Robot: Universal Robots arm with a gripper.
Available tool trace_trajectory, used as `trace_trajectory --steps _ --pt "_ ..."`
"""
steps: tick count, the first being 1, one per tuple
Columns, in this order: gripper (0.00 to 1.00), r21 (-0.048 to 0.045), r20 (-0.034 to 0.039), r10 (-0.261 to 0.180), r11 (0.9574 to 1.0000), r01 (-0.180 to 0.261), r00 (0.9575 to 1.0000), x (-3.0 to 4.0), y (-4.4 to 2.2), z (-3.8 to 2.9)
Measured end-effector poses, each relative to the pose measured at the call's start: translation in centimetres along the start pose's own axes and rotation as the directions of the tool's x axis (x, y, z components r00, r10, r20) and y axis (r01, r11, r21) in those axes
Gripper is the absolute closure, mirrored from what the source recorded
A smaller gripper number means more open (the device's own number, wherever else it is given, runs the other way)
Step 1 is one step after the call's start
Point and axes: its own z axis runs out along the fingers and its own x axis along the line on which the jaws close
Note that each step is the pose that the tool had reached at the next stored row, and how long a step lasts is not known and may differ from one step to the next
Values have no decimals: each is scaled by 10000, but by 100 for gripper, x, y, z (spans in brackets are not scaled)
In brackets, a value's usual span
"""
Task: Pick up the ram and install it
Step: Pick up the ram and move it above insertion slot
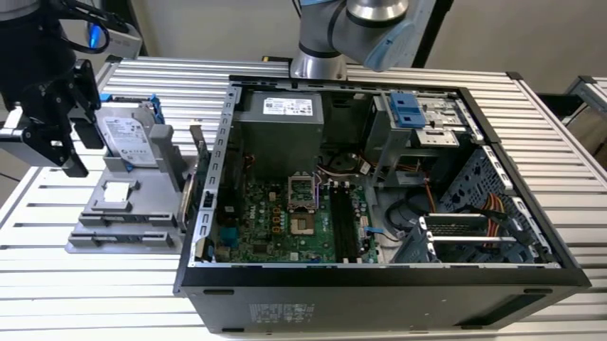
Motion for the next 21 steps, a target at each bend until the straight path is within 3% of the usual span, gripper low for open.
trace_trajectory --steps 21 --pt "0 1 -106 18 10000 -18 9999 -48 -2 101"
